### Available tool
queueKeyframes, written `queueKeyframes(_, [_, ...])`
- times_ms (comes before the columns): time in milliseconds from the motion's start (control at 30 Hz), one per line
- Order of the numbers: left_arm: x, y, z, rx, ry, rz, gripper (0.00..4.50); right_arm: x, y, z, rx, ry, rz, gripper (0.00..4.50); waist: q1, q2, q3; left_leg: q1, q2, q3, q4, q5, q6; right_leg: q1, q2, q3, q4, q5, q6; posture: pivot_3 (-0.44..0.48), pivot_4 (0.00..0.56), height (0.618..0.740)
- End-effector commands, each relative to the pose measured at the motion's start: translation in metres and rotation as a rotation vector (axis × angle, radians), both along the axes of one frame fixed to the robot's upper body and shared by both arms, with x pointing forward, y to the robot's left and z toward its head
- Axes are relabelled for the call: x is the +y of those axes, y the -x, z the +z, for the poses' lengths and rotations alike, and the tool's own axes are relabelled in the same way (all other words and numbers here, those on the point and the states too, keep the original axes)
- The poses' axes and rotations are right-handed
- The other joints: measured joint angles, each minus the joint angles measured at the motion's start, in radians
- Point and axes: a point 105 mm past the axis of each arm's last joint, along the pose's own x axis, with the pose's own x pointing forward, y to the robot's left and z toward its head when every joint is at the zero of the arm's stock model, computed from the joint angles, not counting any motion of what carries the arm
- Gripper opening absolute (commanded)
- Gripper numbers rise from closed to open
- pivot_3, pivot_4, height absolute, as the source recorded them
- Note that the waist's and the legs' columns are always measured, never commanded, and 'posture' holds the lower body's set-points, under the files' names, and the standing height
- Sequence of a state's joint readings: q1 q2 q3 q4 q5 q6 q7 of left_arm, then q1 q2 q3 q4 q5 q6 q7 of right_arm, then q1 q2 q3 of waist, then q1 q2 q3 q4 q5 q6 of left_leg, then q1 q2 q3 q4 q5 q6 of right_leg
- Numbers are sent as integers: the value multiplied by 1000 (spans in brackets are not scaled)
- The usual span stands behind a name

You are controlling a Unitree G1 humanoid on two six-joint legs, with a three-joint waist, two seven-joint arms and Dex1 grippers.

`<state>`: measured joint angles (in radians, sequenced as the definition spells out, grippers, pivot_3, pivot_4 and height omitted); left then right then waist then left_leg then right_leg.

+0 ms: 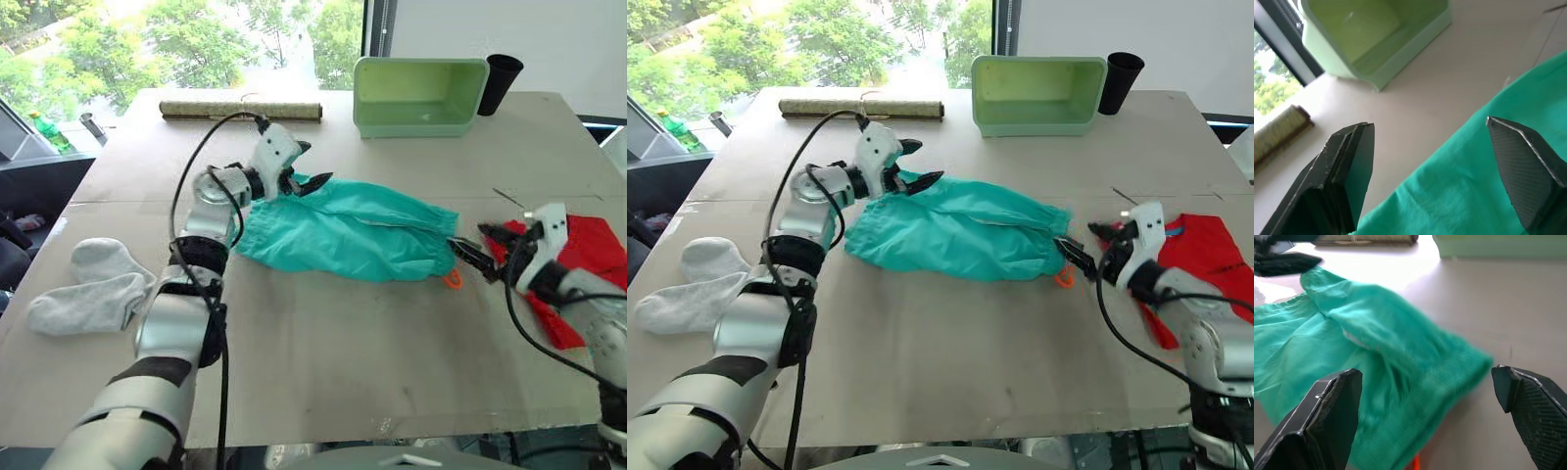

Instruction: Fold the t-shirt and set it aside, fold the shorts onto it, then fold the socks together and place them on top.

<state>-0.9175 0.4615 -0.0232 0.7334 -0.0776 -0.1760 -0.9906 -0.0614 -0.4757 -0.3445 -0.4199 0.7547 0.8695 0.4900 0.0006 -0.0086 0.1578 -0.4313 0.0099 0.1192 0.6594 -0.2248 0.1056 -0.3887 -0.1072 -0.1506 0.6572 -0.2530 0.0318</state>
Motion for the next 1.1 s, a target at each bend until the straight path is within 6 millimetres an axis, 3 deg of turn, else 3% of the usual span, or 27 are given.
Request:
queueKeyframes(33, [-8, 39, 25, -6, -15, -208, 3922, 26, 33, 7, 84, -206, 39, 4500, -6, 0, 0, 0, 0, -1, -1, 0, 0, 0, 0, 0, 0, 0, 0, 0, 150, 740])
queueKeyframes(200, [2, 73, 19, 105, -148, -302, 3922, 38, 37, -10, 216, -313, -67, 4500, -14, 2, 0, 1, 0, -1, -1, -2, -4, 1, 0, 0, -1, 0, -1, 0, 150, 740])
queueKeyframes(333, [18, 90, 11, 176, -267, -318, 3922, 40, 21, -21, 288, -376, -147, 4500, -11, 4, 1, 2, 0, -1, -1, -2, -4, 1, 1, 0, -1, 0, 0, 0, 150, 740])
queueKeyframes(467, [20, 93, 15, 184, -275, -307, 3922, 37, 5, -26, 318, -403, -202, 4500, -2, 5, 1, 1, -1, -1, -1, -2, -4, 0, 1, 1, -1, 0, 0, 0, 150, 740])
queueKeyframes(600, [17, 98, 19, 162, -278, -299, 3922, 48, -21, -28, 381, -497, -239, 4500, -11, 4, 1, 1, -1, 0, -1, 0, -1, 1, 2, 2, 0, 0, 0, 0, 150, 740])
queueKeyframes(800, [16, 101, 20, 156, -275, -288, 3922, 56, -40, -26, 438, -632, -299, 4500, -15, 4, 1, 3, -1, 1, -6, 1, -1, 0, 3, 3, 0, 0, 0, 0, 150, 740])
queueKeyframes(1000, [16, 100, 19, 151, -270, -279, 3922, 54, -51, -39, 480, -543, -379, 4500, -16, 4, 1, 4, -1, 2, -6, 1, -1, 1, 3, 4, 0, 0, 0, 0, 150, 740])
queueKeyframes(1033, [15, 100, 19, 148, -270, -278, 3986, 53, -53, -41, 480, -517, -397, 3958, -16, 4, 0, 5, -1, 2, -6, 1, -1, 1, 3, 4, 0, 0, 0, 0, 150, 740])
queueKeyframes(1100, [16, 100, 19, 143, -271, -275, 3986, 52, -56, -43, 468, -465, -414, 3287, -16, 4, 0, 5, -1, 2, -6, 1, -2, 1, 3, 4, 0, 0, 0, 0, 150, 740])
